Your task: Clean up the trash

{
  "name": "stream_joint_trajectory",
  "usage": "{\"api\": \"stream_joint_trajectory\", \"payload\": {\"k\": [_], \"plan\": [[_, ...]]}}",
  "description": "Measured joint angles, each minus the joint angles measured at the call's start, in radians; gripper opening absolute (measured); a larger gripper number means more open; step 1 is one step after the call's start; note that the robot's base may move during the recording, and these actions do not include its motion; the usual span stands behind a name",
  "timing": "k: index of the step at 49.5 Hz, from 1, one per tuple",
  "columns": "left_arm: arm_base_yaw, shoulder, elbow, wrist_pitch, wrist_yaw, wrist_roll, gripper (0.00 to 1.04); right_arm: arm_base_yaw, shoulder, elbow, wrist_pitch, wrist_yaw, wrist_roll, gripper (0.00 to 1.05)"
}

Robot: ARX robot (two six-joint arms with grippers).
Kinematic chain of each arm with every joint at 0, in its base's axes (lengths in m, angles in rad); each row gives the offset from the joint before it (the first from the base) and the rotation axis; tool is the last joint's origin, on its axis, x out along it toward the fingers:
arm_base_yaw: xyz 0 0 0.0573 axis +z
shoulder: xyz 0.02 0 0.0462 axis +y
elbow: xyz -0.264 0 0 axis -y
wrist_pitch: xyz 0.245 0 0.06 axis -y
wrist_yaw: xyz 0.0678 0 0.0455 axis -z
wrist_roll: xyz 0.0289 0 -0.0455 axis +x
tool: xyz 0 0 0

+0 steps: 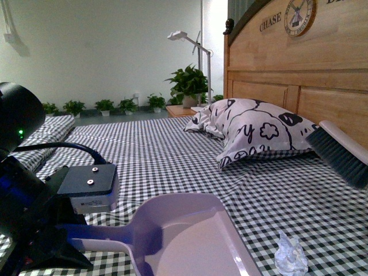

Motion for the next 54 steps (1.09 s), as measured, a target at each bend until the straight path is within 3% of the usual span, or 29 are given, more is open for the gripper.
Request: {"api": "stream_joint_trajectory", "payload": {"k": [32,54], "plan": [[-0.035,0.119,0.046,0.007,0.003,-0.047,0.24,-0.053,-0.005,-0.056,0.045,-0.031,-0.048,0.19],[-0.046,0.151,0.047,0.005,-0.020,-0.050,0.24,-0.046,0.053,-0.211,0.221,0.129,-0.232,0.19]]}}
